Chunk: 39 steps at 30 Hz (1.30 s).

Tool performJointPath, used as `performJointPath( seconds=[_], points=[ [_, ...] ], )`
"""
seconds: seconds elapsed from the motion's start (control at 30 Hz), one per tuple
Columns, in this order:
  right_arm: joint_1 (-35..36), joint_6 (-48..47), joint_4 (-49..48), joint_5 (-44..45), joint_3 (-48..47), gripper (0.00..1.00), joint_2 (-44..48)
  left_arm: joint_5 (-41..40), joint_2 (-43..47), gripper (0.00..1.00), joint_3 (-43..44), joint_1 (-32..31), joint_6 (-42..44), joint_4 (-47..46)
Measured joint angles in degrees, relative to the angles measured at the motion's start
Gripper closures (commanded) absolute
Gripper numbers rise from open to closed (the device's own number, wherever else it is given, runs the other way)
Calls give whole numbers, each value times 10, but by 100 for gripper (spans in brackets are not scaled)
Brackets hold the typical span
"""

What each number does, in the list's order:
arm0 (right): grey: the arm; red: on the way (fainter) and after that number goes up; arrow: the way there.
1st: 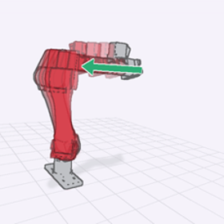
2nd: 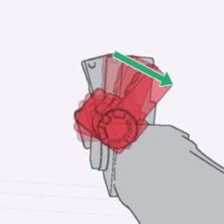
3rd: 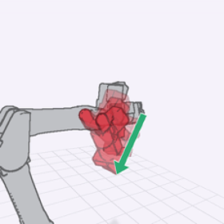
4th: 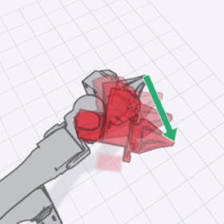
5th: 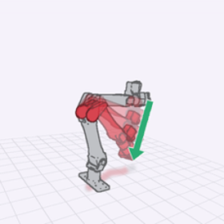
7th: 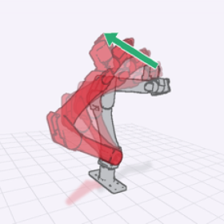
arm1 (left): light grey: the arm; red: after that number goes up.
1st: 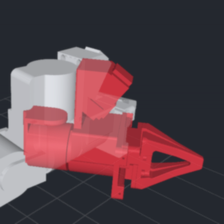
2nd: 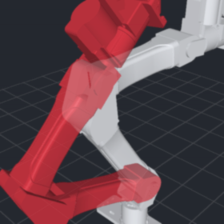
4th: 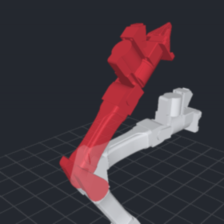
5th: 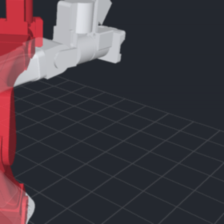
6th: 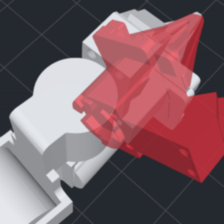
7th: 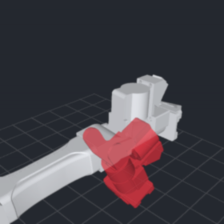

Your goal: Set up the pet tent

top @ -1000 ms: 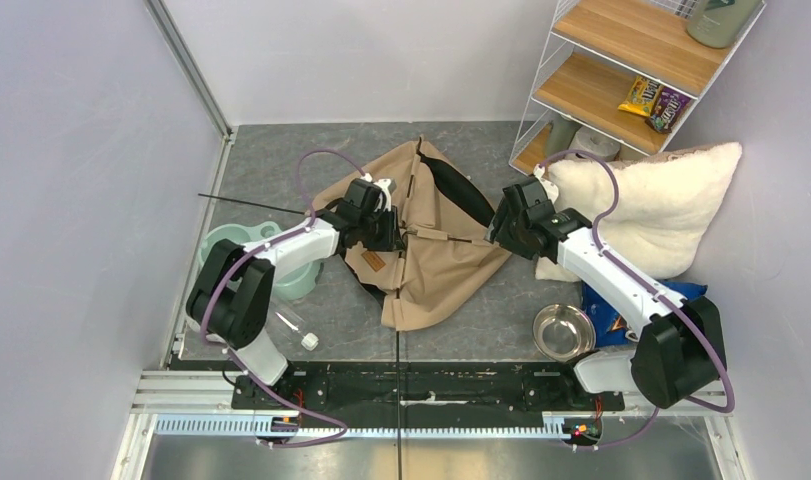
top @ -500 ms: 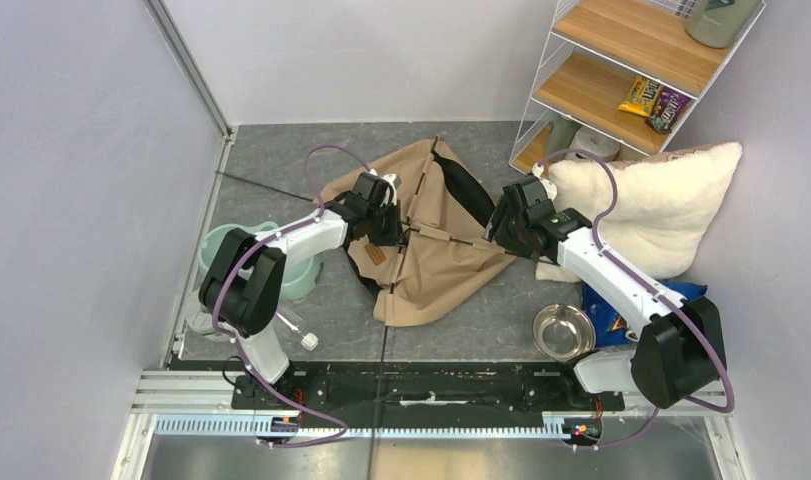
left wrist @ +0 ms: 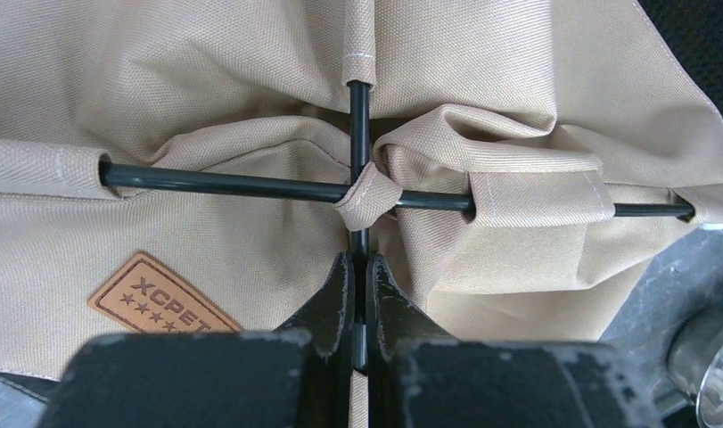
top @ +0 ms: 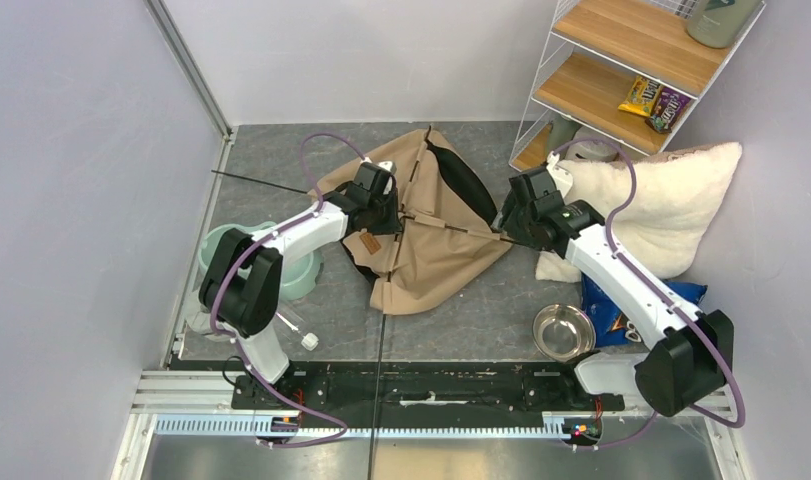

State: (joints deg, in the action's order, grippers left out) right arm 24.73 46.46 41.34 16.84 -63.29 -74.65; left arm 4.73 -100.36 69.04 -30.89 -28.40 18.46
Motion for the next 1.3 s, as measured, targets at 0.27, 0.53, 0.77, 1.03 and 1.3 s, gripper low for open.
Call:
performJointPath(
  seconds=[0.27, 0.53, 0.77, 1.03, 1.3],
  points=[
    [-3, 7, 34, 43, -46, 32, 24, -68, 17, 98, 0, 0, -16, 21],
    [-5, 20, 58, 73, -59, 33, 24, -115, 23, 98, 20, 5, -28, 43],
    [-6, 20, 64, 88, -75, 33, 8, -128, 23, 98, 21, 26, -35, 60],
    [-34, 19, 47, 108, -64, 50, -33, -119, 23, 98, 21, 36, -35, 59],
    [-109, 20, 20, 180, -14, 55, -53, -116, 23, 98, 21, 36, -35, 57]
  ],
)
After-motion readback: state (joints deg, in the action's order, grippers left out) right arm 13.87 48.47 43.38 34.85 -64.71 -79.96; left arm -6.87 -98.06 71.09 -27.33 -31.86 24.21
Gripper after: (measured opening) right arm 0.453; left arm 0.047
